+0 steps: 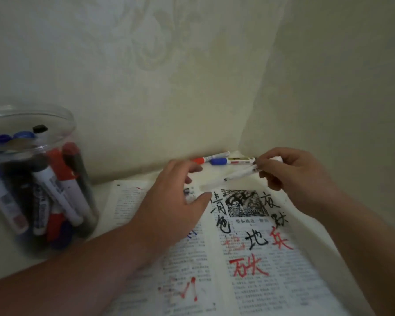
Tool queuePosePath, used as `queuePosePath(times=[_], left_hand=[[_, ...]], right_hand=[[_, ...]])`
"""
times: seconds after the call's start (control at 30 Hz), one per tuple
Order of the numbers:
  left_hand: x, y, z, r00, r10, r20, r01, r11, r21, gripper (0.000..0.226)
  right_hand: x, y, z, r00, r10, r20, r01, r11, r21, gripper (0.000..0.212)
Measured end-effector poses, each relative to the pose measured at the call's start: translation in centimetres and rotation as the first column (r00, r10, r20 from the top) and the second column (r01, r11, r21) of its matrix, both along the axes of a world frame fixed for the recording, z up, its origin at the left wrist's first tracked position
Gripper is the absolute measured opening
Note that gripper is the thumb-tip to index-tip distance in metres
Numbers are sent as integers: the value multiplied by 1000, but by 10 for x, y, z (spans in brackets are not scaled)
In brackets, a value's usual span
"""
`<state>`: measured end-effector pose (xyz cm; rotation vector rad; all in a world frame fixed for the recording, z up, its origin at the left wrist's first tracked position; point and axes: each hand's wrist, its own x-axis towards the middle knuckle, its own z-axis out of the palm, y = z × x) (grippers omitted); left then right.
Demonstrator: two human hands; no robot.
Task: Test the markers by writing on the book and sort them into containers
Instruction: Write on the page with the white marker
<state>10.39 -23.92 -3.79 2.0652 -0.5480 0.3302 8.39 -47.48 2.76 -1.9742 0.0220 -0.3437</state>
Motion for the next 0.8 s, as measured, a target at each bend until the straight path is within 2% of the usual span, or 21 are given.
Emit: queuePosePath(times=[0.1, 0.2, 0.23, 0.3, 0.4, 0.5, 0.6, 0.8], left_hand=[[-6, -2, 3, 984, -112, 139, 88, 982, 165, 44], [-11, -7, 5, 973, -185, 141, 138, 948, 287, 19], [-11, -9, 4, 973, -188, 136, 143, 947, 289, 10], [-11, -10, 2, 977, -160, 142, 121, 961, 250, 10], [-11, -13, 4, 978, -152, 143, 114, 963, 244, 16], [-17, -13, 8, 964, -251, 84, 220, 936, 273, 20], [-21, -11, 12, 957, -284, 65, 253, 921, 296, 16], [-25, -8, 19, 946, -304, 111, 265, 924, 276, 22]], right_hand=[[-13, 1, -11, 994, 106, -5, -104, 977, 189, 17], [-19, 11, -24, 977, 211, 16, -207, 940, 272, 15], [-20, 13, -28, 972, 232, 34, -232, 928, 292, 16], [-24, 18, -30, 960, 268, 82, -280, 904, 324, 21], [-31, 24, -30, 951, 290, 110, -310, 896, 318, 19], [-34, 31, -38, 940, 330, 85, -341, 915, 215, 9], [-36, 34, -42, 928, 365, 81, -373, 916, 145, 7], [-42, 29, -33, 854, 462, 239, -506, 845, 174, 11]])
